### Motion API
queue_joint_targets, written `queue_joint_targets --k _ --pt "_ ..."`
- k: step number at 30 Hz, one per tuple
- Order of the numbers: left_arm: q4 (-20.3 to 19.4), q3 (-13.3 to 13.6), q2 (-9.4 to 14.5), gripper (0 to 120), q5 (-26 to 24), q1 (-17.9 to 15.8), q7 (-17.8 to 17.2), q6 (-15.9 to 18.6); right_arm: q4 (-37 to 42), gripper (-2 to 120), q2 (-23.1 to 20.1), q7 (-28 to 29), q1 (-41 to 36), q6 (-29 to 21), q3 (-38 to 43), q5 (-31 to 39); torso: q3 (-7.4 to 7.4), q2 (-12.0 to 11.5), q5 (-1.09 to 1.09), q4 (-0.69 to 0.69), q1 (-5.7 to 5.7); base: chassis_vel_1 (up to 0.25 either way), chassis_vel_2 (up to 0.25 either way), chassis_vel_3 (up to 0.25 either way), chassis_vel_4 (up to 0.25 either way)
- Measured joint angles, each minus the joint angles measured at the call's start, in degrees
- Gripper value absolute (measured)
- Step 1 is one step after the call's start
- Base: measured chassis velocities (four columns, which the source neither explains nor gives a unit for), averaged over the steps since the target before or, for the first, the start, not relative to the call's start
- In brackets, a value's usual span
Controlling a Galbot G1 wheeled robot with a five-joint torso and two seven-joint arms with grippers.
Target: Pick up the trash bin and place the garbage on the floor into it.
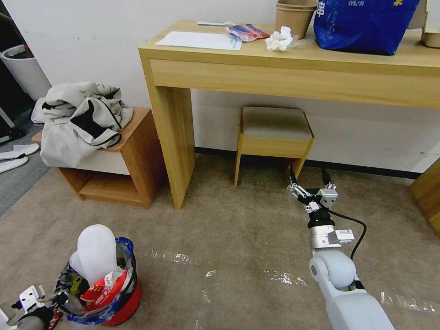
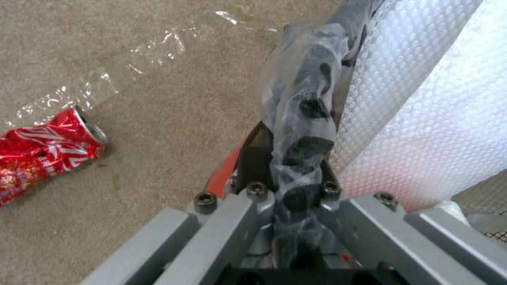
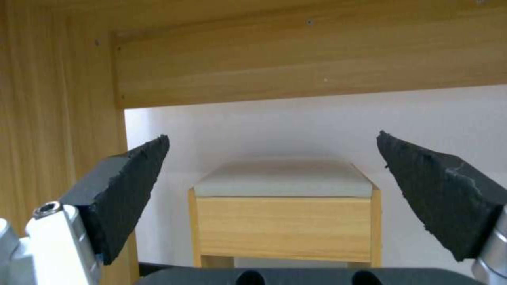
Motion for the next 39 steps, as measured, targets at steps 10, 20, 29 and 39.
queue_joint_targets --k 10,20,29,39 --pt "1.24 0.08 0.16 0 0.3 -0.86 0.02 -0.13 -0.41 100 -0.07 -0.01 0.51 0.07 -0.29 0.07 0.0 0.0 0.01 0.01 0.0 0.0 0.0 0.0 0.0" --pt "1.12 0.09 -0.02 0 1.14 -0.74 0.26 -0.49 -0.74 100 0.0 -0.03 0.69 0.16 -0.49 0.05 0.0 0.0 -0.01 0.0 0.01 0.0 0.0 0.0 0.0" --pt "0.16 0.07 -0.43 9 2.35 -0.19 1.46 -0.96 -0.82 100 -0.01 -0.05 0.75 0.27 -0.46 0.06 0.0 0.0 -0.01 0.0 0.01 0.0 0.0 0.0 0.0" --pt "-1.71 -0.34 -0.93 42 3.01 0.43 2.34 -1.72 -1.0 100 -0.08 -0.07 0.8 0.43 -0.37 0.2 0.0 0.0 0.0 0.0 0.01 0.0 0.0 0.0 0.0"
